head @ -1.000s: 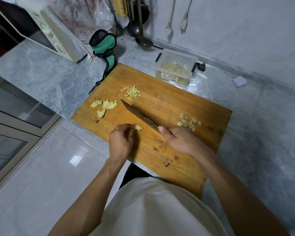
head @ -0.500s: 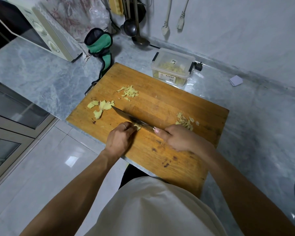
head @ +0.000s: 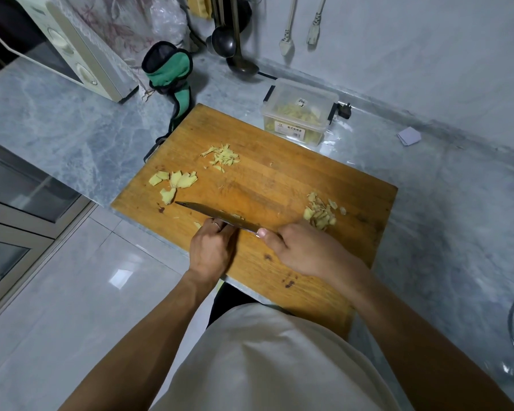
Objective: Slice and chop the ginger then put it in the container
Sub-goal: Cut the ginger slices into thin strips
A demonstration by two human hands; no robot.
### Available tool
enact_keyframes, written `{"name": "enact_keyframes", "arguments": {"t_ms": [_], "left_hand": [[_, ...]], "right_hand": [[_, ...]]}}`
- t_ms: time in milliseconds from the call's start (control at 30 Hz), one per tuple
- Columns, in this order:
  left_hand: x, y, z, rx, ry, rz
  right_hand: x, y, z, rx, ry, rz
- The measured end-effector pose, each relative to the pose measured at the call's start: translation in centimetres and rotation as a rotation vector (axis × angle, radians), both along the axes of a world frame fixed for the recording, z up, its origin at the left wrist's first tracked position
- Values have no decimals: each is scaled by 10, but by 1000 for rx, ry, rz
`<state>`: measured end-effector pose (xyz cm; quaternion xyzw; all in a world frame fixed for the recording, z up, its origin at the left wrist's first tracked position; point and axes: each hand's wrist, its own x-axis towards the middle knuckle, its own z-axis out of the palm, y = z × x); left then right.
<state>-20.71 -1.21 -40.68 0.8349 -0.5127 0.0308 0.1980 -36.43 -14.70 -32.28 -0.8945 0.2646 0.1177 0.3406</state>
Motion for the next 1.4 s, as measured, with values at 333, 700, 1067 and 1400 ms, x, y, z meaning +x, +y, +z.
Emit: {"name": "enact_keyframes", "arguments": {"t_ms": [333,700,1067,1400], "left_hand": [[-7,-2,-12,-3,25,126],[-8,-4,-25,-129,2,143],[-11,-4,-22,-163,31,165],[-10,-3,-26,-158,47,184]], "right_hand": [[3,3,2,-23,14,-14],[6,1,0,-41,33,12],[0,6,-16,-83,12,-18],[5,0,-1,-51,25,4]]}}
